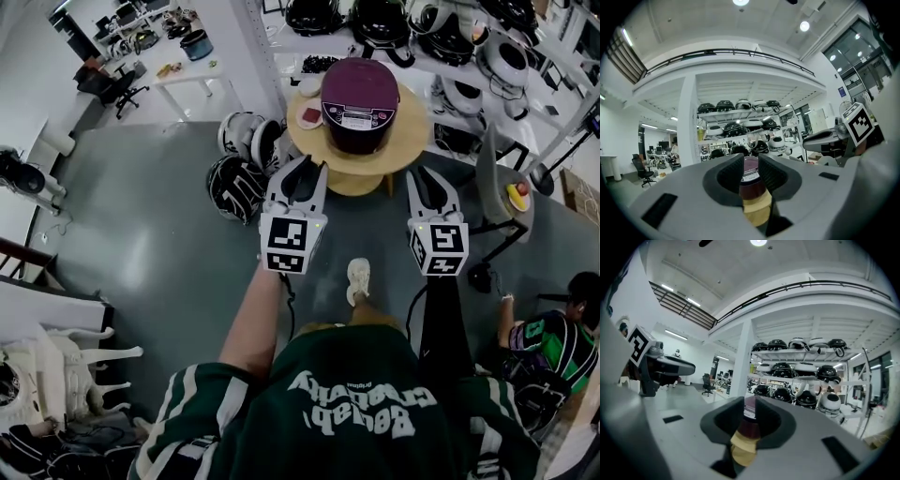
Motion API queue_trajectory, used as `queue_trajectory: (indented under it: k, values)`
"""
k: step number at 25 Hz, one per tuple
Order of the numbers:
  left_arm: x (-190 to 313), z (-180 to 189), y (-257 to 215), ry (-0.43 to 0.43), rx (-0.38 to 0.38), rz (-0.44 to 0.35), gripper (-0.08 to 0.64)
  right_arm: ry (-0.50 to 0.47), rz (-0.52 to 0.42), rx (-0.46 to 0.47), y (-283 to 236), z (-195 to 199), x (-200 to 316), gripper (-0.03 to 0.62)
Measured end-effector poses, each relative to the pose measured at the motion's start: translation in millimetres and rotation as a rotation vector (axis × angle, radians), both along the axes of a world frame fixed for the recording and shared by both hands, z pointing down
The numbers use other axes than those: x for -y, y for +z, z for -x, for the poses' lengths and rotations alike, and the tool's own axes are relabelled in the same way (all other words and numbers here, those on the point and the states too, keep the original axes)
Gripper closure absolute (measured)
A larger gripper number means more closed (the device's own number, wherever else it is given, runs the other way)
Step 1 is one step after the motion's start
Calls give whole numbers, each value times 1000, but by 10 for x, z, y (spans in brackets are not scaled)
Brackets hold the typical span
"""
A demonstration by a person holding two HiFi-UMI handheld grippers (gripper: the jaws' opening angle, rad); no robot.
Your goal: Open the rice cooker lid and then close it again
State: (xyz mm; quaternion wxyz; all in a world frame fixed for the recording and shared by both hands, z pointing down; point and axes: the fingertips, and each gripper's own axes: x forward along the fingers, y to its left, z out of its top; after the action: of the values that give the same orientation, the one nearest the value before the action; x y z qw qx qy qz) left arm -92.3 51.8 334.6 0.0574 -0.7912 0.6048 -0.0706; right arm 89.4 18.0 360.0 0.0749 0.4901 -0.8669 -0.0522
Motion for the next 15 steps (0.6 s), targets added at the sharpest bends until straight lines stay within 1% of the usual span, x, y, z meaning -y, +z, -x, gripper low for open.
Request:
queue_trajectory:
  k: [6, 9, 15]
  values:
    - [633, 11, -28, -33, 3, -17, 479, -49, -24, 44, -53, 155, 708, 511]
    - [958, 35, 29, -48, 5, -3, 479, -73, -20, 55, -33, 241, 1064, 509]
    - [1579, 110, 195, -82, -14, 30, 479, -109, 5, 50, 132, 335, 1709, 503]
